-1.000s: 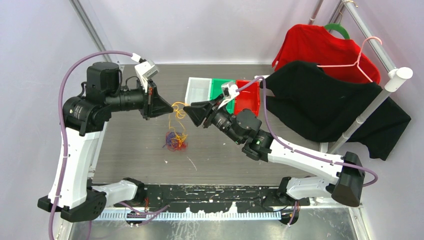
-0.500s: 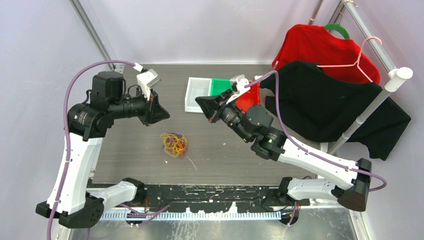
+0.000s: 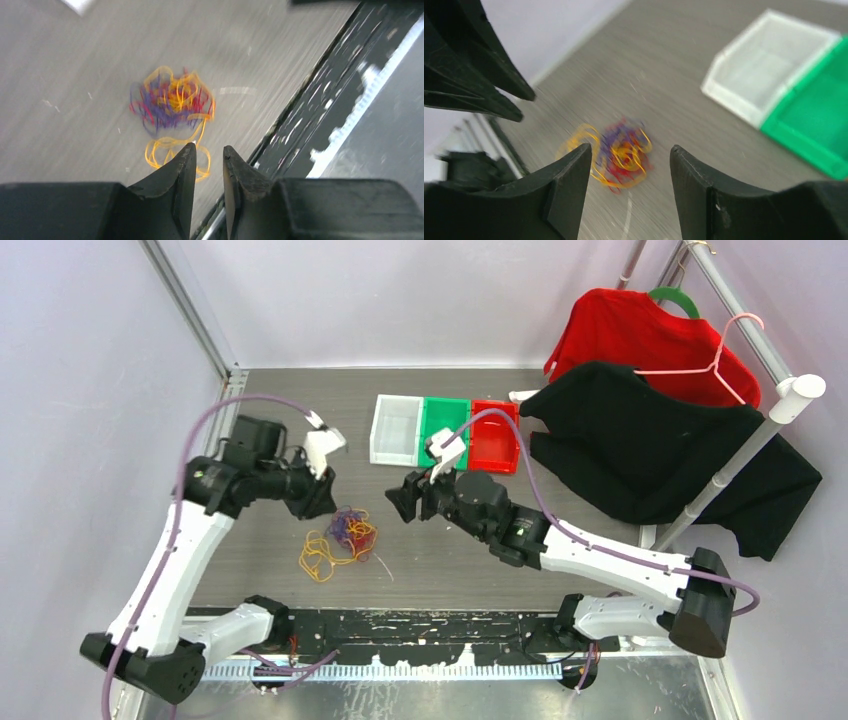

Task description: Untangle the cables

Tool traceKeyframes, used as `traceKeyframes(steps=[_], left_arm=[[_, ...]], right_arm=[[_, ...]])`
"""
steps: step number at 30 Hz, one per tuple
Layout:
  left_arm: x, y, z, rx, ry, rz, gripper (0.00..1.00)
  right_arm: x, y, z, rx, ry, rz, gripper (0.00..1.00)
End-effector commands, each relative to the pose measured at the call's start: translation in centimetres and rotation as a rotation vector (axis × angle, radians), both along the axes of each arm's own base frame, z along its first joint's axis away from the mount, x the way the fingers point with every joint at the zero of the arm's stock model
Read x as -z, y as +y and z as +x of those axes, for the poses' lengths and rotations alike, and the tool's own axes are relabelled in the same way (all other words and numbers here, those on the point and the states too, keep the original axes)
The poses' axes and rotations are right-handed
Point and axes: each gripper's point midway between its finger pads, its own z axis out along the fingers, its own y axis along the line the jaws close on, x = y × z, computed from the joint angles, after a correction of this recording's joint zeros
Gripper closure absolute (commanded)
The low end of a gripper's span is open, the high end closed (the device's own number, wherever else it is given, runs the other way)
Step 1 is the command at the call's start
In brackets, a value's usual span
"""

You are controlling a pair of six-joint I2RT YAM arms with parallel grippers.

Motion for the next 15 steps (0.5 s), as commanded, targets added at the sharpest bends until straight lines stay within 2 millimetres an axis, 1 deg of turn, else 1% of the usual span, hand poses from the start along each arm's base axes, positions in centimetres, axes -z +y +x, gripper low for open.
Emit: traceKeyframes(steps=[1, 3, 5, 7, 9, 12, 15], left_arm=[[8.4, 3.5, 0.3, 0.091, 0.037, 0.287, 0.70], [11.5, 4.6, -0.2, 0.160, 0.063, 0.375, 0.65], [13.7, 5.4, -0.4, 0.226, 0.051, 0.433, 0.61], [15.1, 5.7, -0.7, 0.297, 0.022, 0.458, 0.56], [16.2, 5.8, -0.9, 0.379, -0.010, 0.474, 0.54], [18.0, 6.1, -1.2, 0.471, -0.025, 0.507, 0.53], [19.8, 6.7, -1.3, 0.533, -0.021, 0.546, 0.53]], right_arm=[[3.0, -2.7, 1.6, 0.171, 0.029, -0.014, 0.36], [3.9, -4.1, 2.0, 0.244, 0.045, -0.018, 0.37], [4.8, -5.4, 2.1, 0.295, 0.057, -0.018, 0.37], [5.5, -6.5, 2.0, 0.328, 0.064, -0.014, 0.37], [6.0, -7.4, 2.0, 0.354, 0.069, -0.007, 0.37], [6.5, -8.3, 1.9, 0.382, 0.076, -0.001, 0.37], [6.6, -8.9, 1.9, 0.401, 0.080, 0.009, 0.37]])
